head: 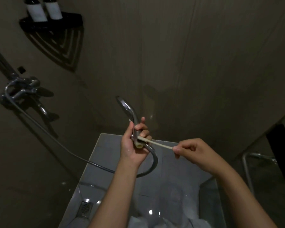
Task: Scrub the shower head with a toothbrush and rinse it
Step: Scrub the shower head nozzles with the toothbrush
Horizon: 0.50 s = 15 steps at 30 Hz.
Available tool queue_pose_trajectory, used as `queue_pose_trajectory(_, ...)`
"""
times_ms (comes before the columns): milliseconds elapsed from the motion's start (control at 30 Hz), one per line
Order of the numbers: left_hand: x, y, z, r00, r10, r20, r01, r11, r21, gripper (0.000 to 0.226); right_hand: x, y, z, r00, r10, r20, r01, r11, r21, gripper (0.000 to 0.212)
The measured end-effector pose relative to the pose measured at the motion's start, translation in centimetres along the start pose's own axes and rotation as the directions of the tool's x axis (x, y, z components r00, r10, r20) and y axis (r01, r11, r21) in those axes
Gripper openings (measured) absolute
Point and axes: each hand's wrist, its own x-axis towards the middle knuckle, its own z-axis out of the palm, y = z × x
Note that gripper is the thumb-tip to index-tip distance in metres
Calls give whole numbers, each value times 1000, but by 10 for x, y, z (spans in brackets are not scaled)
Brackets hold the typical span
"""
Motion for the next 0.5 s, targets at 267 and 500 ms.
queue_pose_trajectory(267,-3,-2,2,999,15,51,-11,997,-75,34,-1,1,2,999,-33,2,33,999,20,32)
queue_pose_trajectory(500,-2,8,9,988,102,-113,-112,990,-85,15,0,-2,15,994,-30,-109,31,999,15,29)
